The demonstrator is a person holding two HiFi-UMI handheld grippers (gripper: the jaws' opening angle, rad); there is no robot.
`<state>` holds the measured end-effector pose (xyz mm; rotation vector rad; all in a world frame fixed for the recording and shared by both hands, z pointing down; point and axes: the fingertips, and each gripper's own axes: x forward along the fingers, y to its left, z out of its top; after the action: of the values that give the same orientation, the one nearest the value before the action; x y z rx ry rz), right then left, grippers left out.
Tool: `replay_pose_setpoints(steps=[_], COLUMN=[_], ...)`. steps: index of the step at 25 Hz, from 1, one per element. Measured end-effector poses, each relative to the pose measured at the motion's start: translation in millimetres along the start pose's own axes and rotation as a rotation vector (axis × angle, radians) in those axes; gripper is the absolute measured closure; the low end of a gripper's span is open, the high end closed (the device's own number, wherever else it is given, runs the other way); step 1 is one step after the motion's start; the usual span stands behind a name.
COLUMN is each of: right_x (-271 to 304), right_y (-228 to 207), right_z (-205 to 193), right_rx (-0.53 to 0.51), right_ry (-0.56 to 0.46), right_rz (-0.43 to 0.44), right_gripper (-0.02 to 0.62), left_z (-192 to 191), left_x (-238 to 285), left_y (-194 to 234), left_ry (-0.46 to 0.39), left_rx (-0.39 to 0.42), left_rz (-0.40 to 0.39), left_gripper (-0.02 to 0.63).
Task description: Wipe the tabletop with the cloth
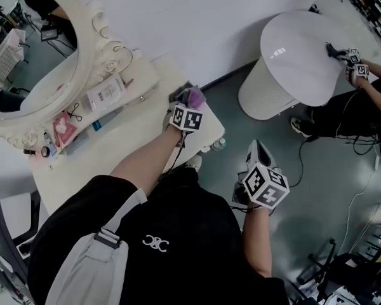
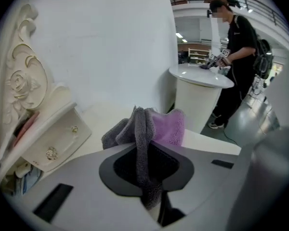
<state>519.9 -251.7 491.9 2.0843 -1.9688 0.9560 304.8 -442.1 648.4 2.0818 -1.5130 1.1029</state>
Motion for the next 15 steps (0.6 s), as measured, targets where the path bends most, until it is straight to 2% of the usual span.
replay_pose_setpoints(steps=[4,11,15], right_x=[-2,11,32], right_y=[-16,-25,-10], right_z=[8,15,9], right_rx=[0.009,0.001,-0.019], right_ry=[-0.009,0.024,0.082], right_rz=[-0.045,-0.074,-0.046], right_gripper=[0.591,0.591,0.591], left_z=[18,50,66], left_x=[18,46,57], left_y=[24,54,66], left_ry=[-0.001,0.024,-0.024], left_rx=[-0.084,-0.196,-0.182], left_rz=[0.148,0.279,0.323], left_gripper=[0.557,0.557,0.557])
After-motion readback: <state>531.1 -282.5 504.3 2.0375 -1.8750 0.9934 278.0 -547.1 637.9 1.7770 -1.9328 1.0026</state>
